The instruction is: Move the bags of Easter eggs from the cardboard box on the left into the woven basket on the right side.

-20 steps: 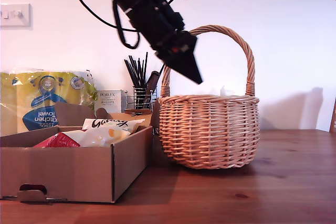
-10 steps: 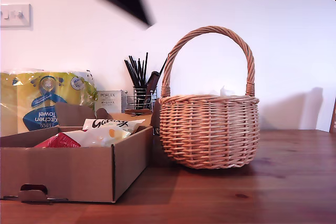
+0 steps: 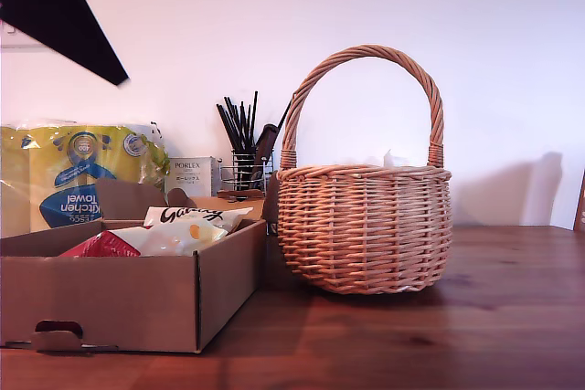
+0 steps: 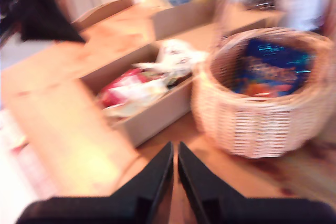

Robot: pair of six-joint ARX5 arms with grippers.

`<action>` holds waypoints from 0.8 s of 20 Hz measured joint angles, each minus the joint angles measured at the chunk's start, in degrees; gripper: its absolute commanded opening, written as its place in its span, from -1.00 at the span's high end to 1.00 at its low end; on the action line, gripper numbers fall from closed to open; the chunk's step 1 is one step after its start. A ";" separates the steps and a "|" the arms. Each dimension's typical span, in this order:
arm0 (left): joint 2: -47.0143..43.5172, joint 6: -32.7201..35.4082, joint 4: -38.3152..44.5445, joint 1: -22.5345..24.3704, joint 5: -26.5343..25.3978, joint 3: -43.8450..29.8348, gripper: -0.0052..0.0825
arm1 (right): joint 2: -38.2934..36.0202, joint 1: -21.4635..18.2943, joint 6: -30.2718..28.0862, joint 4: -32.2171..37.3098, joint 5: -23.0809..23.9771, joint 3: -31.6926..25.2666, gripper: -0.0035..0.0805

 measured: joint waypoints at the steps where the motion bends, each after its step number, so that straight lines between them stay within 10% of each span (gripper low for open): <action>1: 0.70 0.02 -0.79 0.15 -0.02 0.00 0.92 | 0.00 0.00 0.02 -0.17 -1.11 0.00 0.95; 4: 6.43 0.02 -1.53 0.22 -0.02 0.00 0.65 | 0.00 0.00 0.00 -0.13 -1.68 0.00 0.95; 7: 10.29 0.00 -0.46 0.22 -0.39 0.00 -0.96 | 0.00 0.00 0.02 -0.13 -1.68 0.00 0.95; 16: 23.39 0.02 8.50 0.22 -4.68 0.00 -0.82 | 0.00 0.00 -0.87 -0.15 -1.68 0.00 0.95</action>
